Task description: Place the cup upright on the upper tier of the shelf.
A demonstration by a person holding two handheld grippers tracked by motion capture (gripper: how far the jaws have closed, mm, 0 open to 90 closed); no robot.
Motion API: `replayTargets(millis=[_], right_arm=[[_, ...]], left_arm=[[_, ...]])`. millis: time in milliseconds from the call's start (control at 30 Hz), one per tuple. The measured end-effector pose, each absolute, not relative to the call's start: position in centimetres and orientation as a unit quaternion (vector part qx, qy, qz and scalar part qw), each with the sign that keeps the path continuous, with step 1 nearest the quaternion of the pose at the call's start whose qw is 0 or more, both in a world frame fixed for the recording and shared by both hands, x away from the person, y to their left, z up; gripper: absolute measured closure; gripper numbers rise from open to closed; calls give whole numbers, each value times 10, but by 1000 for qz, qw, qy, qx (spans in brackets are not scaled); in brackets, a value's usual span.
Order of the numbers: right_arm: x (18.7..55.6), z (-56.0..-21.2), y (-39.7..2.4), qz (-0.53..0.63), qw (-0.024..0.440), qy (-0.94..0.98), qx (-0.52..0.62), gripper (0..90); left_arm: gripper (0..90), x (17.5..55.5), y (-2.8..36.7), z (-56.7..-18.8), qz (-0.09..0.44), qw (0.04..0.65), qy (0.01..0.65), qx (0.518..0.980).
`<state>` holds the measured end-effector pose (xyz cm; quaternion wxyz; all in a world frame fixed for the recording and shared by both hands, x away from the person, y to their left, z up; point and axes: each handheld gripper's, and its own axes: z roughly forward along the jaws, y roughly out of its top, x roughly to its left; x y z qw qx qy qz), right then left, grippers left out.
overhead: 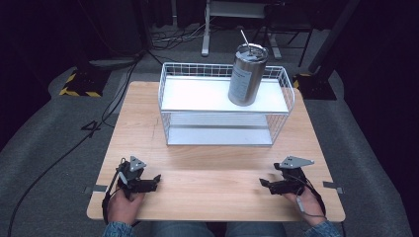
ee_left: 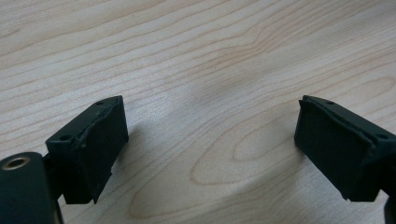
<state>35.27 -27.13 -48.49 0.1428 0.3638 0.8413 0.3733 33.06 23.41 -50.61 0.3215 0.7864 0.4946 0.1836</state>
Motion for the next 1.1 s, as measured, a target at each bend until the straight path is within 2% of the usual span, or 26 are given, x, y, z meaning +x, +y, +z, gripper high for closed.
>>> replayTargets(millis=[367,433,567,1100], right_arm=[[357,-496,-266,326,155,850,385,110],[358,-500,-266,324,155,848,389,38],[357,-506,-268,343,164,840,387,1],[354,-507,-267,345,171,831,401,1]], left_arm=[[102,331,234,-506,184,321,494,786],[102,331,234,-506,184,321,494,787],[101,331,234,-506,184,321,494,787],[101,331,234,-506,184,321,494,787]])
